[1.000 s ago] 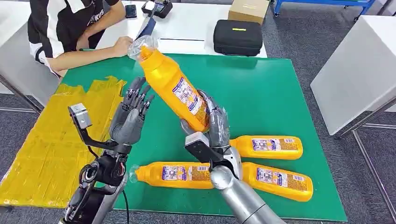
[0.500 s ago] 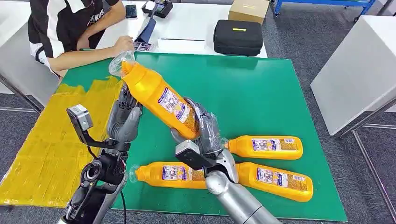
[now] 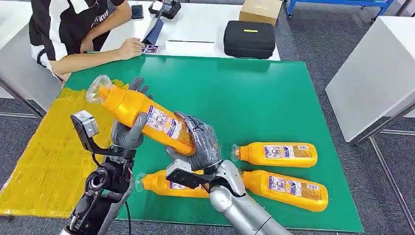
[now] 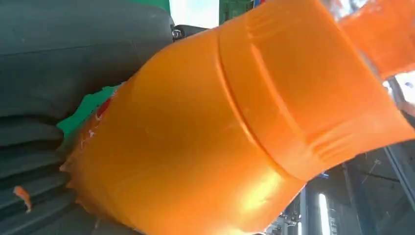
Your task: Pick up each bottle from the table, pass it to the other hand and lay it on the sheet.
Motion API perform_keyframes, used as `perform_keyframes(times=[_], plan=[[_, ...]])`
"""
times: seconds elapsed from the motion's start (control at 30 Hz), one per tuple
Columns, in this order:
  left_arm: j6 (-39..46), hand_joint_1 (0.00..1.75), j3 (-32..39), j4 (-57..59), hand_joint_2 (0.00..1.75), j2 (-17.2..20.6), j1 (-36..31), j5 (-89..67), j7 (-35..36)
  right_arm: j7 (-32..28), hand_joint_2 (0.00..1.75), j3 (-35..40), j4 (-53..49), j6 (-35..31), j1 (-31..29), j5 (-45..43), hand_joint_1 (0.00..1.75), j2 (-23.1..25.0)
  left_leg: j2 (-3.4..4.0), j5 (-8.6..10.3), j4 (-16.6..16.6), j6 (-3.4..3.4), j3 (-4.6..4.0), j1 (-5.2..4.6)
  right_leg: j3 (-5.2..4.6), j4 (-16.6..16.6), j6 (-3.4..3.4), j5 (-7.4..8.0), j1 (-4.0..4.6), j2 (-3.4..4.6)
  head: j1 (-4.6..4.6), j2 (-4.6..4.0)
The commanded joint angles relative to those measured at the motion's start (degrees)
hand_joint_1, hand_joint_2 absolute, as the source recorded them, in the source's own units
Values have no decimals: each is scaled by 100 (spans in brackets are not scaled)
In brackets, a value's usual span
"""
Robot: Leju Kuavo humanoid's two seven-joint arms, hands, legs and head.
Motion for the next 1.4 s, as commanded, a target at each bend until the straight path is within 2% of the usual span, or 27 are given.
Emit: perform_keyframes(times=[0.03, 0.07, 0.1, 0.2, 0.23, 0.27, 0.3, 0.47, 0.6, 0.7, 0.8, 0.87, 1.07, 1.1, 1.17, 1.23, 1.37, 1.4], plan=[[-44, 0, -29, 343, 175, 65, -295, 40, 124, 204, 175, 548, -12, 417, -194, 229, 175, -247, -10, -31, 13, 7, 56, 2, 55, 12, -49, -29, 7, 1, 2, 0], [-43, 0, -37, 324, 175, 74, -293, 51, 131, 232, 175, 585, -40, 484, -191, 258, 175, -260, -12, -35, 13, 8, 64, 2, 63, 12, -55, -33, 7, 1, 0, 0], [-42, 0, -40, 289, 175, 81, -285, 70, 145, 309, 175, 672, -72, 589, -196, 361, 175, -283, -8, -9, 1, 3, 21, 2, 22, 1, -24, -8, 5, -2, 0, 0], [-21, 0, -28, 225, 175, 82, -257, 142, 191, 400, 175, 742, -281, 690, -127, 448, 175, -315, -12, -25, 8, 5, 45, 3, 45, 8, -42, -24, 8, -2, 0, 0], [-10, 9, -15, 189, 175, 77, -240, 175, 205, 448, 175, 753, -365, 717, -102, 469, 175, -334, -9, -12, 1, 3, 24, 2, 24, 1, -26, -11, 5, -3, 0, 0], [16, 154, -5, 155, 175, 71, -223, 203, 226, 515, 175, 761, -432, 758, -82, 493, 175, -349, -10, -22, 6, 5, 41, 3, 41, 5, -36, -21, 7, -2, 0, 0], [36, 175, -2, 108, 175, 69, -202, 221, 232, 566, 175, 763, -493, 791, -61, 512, 175, -367, -8, -11, 1, 4, 23, 3, 23, 0, -24, -11, 5, -3, 0, 0], [106, 175, -37, -40, 175, 94, -143, 238, 255, 672, 175, 743, -658, 859, 13, 557, 175, -417, -9, -9, 0, 3, 18, 2, 19, -1, -21, -9, 5, -5, 0, 0], [157, 175, -93, -68, 175, 109, -132, 257, 272, 748, 175, 700, -830, 865, 116, 603, 175, -451, -15, -28, 8, 5, 51, 3, 51, 8, -44, -29, 7, -5, 0, 0], [197, 175, -125, -61, 175, 119, -131, 273, 269, 784, 175, 645, -974, 820, 189, 655, 175, -478, -12, -9, 0, 3, 19, 3, 20, -1, -23, -10, 6, -8, 0, 0], [206, 175, -130, -64, 175, 121, -131, 277, 267, 791, 175, 628, -1003, 803, 205, 668, 175, -480, -15, -22, 6, 5, 40, 4, 40, 5, -37, -23, 7, -8, 0, 0], [214, 175, -136, -69, 175, 126, -125, 279, 265, 791, 175, 613, -1045, 801, 220, 669, 175, -491, -8, -11, 0, 4, 23, 1, 20, 0, -24, -12, 3, -3, 0, 0], [318, 175, -172, -107, 175, 162, -101, 302, 218, 809, 175, 448, -1350, 658, 363, 783, 175, -545, -17, -27, 7, 5, 50, 3, 49, 7, -44, -28, 7, -7, 0, 0], [332, 175, -159, -158, 175, 173, -73, 322, 208, 809, 175, 413, -1478, 649, 400, 804, 175, -576, -11, -12, 0, 3, 25, 3, 24, 0, -27, -13, 6, -5, 0, 0], [401, 175, -98, -212, 175, 172, -34, 349, 199, 861, 175, 351, -1635, 642, 458, 855, 175, -594, -17, -26, 6, 5, 48, 2, 47, 7, -42, -28, 7, -8, 0, 0], [400, 175, -90, -215, 175, 185, -37, 348, 200, 861, 175, 347, -1648, 644, 449, 854, 175, -592, -5, -8, -1, 2, 15, 2, 13, -1, -19, -7, 4, -1, 0, 0], [400, 175, -90, -215, 175, 185, -37, 348, 200, 861, 175, 347, -1648, 644, 449, 854, 175, -592, -8, -25, 5, 4, 46, 2, 43, 6, -41, -24, 6, 1, 0, 0], [463, 175, -46, -251, 175, 179, -19, 344, 194, 857, 175, 307, -1765, 603, 500, 880, 7, -602, -8, -31, 7, 5, 56, 3, 51, 9, -48, -29, 8, 3, 0, 0]])
